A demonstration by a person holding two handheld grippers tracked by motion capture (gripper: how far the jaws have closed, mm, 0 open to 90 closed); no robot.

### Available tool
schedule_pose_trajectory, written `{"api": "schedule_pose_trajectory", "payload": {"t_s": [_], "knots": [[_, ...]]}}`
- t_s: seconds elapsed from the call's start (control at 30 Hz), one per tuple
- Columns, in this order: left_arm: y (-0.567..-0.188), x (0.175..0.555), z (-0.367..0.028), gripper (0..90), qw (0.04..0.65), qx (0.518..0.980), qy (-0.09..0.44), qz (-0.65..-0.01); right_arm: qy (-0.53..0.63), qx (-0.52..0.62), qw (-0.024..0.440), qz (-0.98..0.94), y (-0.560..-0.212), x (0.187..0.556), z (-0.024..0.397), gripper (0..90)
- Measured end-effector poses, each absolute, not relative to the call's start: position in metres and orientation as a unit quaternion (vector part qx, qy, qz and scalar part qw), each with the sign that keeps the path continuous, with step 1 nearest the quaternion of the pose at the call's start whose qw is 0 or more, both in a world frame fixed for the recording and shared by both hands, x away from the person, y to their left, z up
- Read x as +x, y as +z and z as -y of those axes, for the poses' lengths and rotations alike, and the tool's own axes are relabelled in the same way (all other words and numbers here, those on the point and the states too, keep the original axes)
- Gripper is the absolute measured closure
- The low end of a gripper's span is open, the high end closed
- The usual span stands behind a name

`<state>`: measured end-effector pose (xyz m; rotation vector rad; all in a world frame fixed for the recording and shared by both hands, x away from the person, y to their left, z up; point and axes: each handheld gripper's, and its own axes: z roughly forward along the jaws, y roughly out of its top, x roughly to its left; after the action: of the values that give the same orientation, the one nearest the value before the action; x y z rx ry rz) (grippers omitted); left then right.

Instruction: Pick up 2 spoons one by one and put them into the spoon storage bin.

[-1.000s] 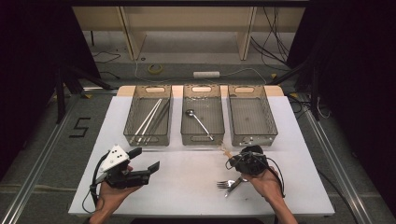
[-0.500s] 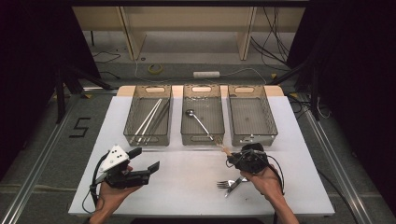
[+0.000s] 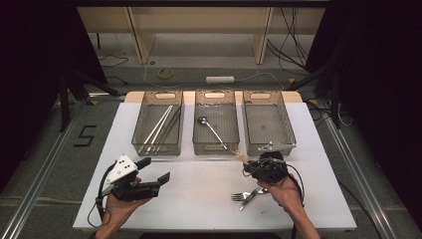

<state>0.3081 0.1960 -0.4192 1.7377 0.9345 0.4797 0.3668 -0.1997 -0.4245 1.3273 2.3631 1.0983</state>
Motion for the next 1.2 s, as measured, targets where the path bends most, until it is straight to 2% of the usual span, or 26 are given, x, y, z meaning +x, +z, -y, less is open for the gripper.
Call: {"api": "schedule_pose_trajectory", "payload": {"t_s": [1.2], "knots": [[-0.419, 0.308, -0.197, 15.6, 0.526, 0.727, 0.202, -0.393, 0.402, 0.438, 0.115, -0.796, -0.406, 0.382, 0.19, 75.6]]}}
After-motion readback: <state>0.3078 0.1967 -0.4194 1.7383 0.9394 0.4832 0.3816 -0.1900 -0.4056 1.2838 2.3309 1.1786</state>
